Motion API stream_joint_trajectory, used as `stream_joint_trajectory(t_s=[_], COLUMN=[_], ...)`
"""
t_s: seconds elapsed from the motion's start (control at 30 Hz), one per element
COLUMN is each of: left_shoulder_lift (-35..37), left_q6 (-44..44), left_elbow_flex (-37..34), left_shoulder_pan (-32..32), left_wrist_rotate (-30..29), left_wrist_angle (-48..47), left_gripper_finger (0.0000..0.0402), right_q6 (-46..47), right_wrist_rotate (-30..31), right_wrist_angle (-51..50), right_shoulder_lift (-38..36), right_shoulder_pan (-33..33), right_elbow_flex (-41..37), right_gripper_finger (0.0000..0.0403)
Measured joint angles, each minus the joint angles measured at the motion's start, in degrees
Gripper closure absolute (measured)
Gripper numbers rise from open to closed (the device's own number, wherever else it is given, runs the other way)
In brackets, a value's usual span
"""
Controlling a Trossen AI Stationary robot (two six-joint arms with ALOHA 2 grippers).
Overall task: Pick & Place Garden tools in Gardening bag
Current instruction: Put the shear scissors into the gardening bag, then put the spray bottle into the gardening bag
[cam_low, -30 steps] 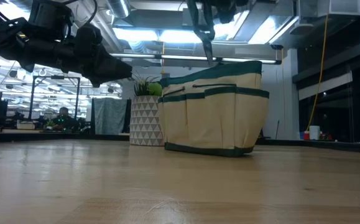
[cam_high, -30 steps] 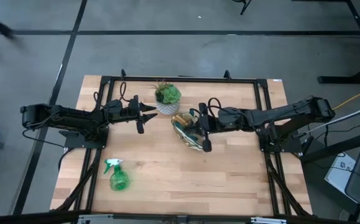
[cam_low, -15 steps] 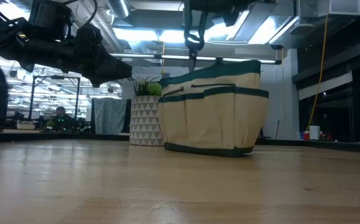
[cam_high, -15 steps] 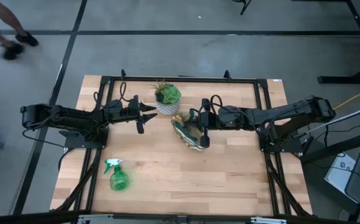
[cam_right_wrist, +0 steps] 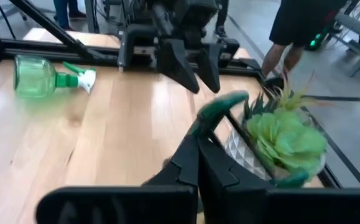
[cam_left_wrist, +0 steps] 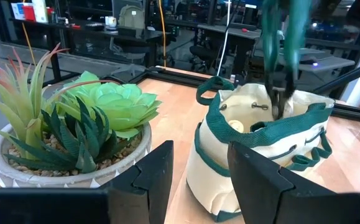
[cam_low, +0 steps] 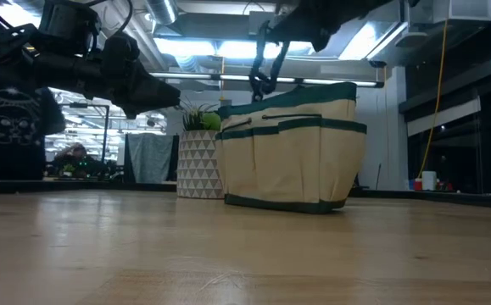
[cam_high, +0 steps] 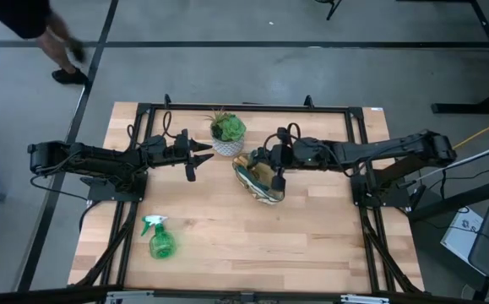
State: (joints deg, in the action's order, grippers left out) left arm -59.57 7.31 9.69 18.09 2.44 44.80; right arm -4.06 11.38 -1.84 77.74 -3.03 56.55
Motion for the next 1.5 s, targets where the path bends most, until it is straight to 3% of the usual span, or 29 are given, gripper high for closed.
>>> stream_joint_trajectory(t_s=[1.5], left_shoulder_lift=[0.0], left_q6=[0.0], left_elbow_flex=[0.0], left_shoulder_pan=[0.0], left_wrist_rotate=[0.0], left_wrist_angle=[0.0], left_gripper_finger=[0.0253], right_q6=[13.3], right_wrist_rotate=[0.5], right_wrist_angle=[-18.7], right_shoulder_lift=[-2.7], right_shoulder_pan=[-6.4], right_elbow_flex=[0.0], right_gripper_finger=[0.0397])
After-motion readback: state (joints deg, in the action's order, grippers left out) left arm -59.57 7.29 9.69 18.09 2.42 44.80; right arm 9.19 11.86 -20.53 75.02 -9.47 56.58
